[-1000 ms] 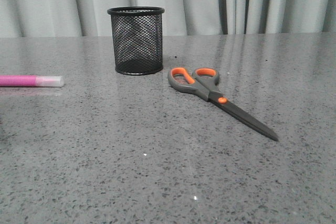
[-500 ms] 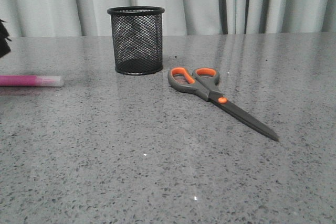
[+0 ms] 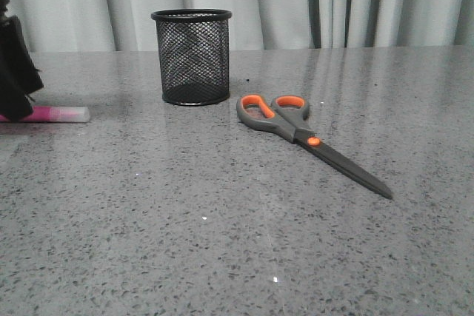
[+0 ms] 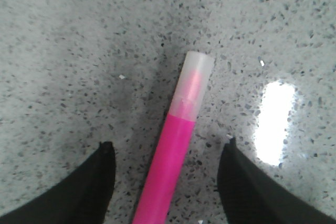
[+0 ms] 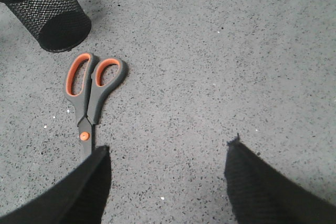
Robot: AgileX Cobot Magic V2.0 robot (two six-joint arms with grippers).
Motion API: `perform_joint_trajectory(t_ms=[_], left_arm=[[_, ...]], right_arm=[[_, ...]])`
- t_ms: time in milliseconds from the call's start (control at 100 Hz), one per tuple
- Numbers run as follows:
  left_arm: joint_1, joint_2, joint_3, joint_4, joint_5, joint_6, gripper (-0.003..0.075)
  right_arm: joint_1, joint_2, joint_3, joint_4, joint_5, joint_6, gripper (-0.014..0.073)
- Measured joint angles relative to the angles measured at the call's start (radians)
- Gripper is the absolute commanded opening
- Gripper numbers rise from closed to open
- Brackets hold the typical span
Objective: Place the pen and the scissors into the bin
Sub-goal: 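Lower the left gripper over the pink highlighter and close on it, then lift the pink highlighter with the left gripper over the mesh cup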
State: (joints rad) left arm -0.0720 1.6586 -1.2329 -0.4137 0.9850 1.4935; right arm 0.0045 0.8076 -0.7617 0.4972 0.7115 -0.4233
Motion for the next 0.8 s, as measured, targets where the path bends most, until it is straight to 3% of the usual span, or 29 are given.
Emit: perform_joint_trajectory(t_ms=[140,300,420,520,800], left_arm=[[0.000,0.023,0.000,0.003,-0.002,0.004,0.0372],[0.000,0.034,-0.004,0.003,0.000,0.004,0.0272],[0.000,0.045,-0.010,-0.002,0.009,0.004,0.0137],[0.000,0.047,-0.012,-0.004,0.024,0.006,-0.0020],[0.000,0.057,-0.090,0.006,0.074,-0.046,-0.0019]], right_arm=[[0.000,0.000,0.000,0.000,0.000,0.000,0.0423],[0.000,0.000,0.000,0.000,0.000,0.000,0.0423],[0.000,0.000,0.000,0.000,0.000,-0.001,0.0423],[0.000,0.000,0.000,0.000,0.000,-0.002,0.0423],[0.000,0.000,0.000,0.000,0.000,-0.002,0.0423]])
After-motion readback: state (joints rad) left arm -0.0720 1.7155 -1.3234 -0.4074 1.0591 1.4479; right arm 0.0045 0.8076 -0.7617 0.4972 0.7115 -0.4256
